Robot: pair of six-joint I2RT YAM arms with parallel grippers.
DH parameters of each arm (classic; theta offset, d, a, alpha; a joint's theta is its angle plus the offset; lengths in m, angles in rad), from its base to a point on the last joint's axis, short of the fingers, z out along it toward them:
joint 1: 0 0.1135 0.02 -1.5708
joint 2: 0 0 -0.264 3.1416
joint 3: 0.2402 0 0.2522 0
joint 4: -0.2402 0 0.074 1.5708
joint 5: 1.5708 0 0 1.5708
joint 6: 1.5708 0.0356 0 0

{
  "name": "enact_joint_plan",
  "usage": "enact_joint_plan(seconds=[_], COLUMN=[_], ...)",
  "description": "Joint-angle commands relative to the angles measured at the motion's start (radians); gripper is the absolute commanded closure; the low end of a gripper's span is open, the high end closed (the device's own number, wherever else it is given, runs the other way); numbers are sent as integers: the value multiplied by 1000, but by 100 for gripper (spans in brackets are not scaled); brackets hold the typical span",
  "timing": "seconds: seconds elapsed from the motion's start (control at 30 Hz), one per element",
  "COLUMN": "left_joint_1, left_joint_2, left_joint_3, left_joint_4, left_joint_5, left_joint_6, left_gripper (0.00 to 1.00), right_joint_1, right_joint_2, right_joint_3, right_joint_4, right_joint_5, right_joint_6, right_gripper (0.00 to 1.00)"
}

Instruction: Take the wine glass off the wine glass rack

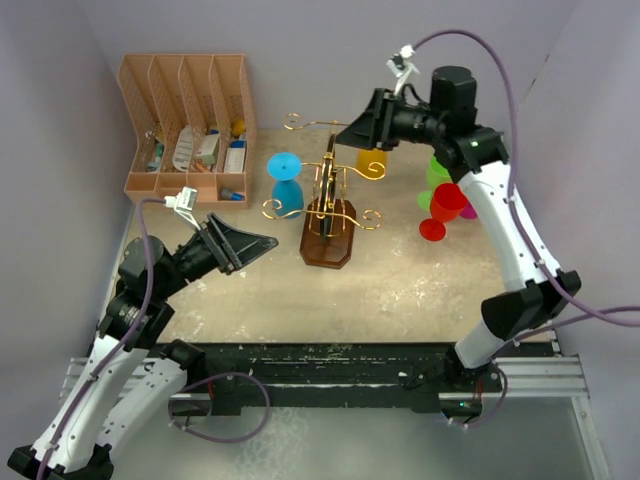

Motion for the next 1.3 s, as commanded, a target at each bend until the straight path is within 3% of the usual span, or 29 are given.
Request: enact_joint_plan(seconds=[0.0, 0.47, 0.73, 1.27], left_joint_1=[2, 1, 2, 2], left_joint_2=[-3, -46, -52, -43], left_joint_3=[43, 66, 89, 79], left_joint_4=[3, -74, -124, -123], left_joint_5=[-22, -58, -79, -76], left_joint_6=[20, 25, 46, 47], left_gripper=[30, 30, 30, 30], right_joint_1=[99, 154, 164, 202], right_joint_2=[76, 475, 539, 597], right_joint_3=[137, 559, 585, 653], right_joint_4=[-3, -250, -281, -329], right_joint_5=[-51, 39, 58, 124], right_joint_6=[-13, -124, -148, -201], right_gripper=[50, 56, 63, 63])
